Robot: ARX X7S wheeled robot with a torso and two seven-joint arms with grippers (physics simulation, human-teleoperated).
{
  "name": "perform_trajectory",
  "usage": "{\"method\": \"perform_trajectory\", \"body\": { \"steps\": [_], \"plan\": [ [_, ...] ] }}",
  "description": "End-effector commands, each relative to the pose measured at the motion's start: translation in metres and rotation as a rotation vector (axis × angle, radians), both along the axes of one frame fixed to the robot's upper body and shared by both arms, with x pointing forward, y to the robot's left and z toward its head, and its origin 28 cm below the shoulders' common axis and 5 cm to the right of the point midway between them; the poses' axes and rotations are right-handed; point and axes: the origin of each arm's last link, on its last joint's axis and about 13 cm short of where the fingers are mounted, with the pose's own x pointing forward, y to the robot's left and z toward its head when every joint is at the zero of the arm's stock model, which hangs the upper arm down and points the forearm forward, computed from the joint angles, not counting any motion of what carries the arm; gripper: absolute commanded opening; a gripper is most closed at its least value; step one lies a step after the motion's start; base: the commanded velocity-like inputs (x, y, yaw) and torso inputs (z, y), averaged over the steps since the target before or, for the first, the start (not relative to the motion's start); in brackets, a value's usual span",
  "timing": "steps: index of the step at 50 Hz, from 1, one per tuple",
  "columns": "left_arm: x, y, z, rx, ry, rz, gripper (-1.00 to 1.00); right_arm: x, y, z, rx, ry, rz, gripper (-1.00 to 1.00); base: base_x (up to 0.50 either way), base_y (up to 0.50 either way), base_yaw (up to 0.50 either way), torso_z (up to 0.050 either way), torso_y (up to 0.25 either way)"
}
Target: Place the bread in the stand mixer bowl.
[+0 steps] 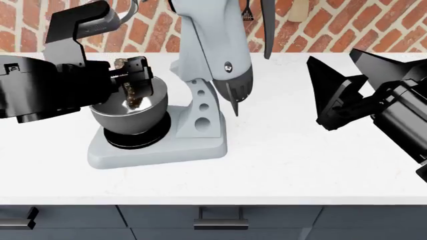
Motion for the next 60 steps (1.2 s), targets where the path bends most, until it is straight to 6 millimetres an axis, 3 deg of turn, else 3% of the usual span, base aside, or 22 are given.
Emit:
{"method": "perform_trajectory", "body": {
  "steps": [1,8,9,23,34,60],
  "plan": [
    [0.006,0.0,-0.005,-0.006,0.007,0.01,-1.0,0.0,-0.001,-0.002,0.004,0.001,-0.002,1.0,0.0,0.0,0.0,0.0,0.0],
    [0.003,0.002,0.001,-0.031,-0.014,0.014,-1.0,0.001,-0.002,-0.002,0.004,0.004,-0.001,1.0,0.0,0.0,0.0,0.0,0.001],
    [0.002,0.002,0.003,-0.038,-0.019,0.017,1.0,0.001,-0.001,-0.003,0.005,0.005,-0.001,1.0,0.0,0.0,0.0,0.0,0.0],
    [-0.002,0.003,0.009,-0.029,-0.043,0.018,1.0,0.001,0.0,-0.002,0.003,0.003,-0.002,1.0,0.0,0.0,0.0,0.0,0.0],
    [-0.02,0.006,0.018,-0.035,-0.074,0.007,1.0,0.002,0.0,-0.003,0.002,0.005,-0.006,1.0,0.0,0.0,0.0,0.0,0.0],
    [-0.122,0.018,0.046,-0.027,-0.266,-0.097,1.0,0.0,0.003,0.001,-0.009,-0.005,-0.001,1.0,0.0,0.0,0.0,0.0,0.0]
  ]
}}
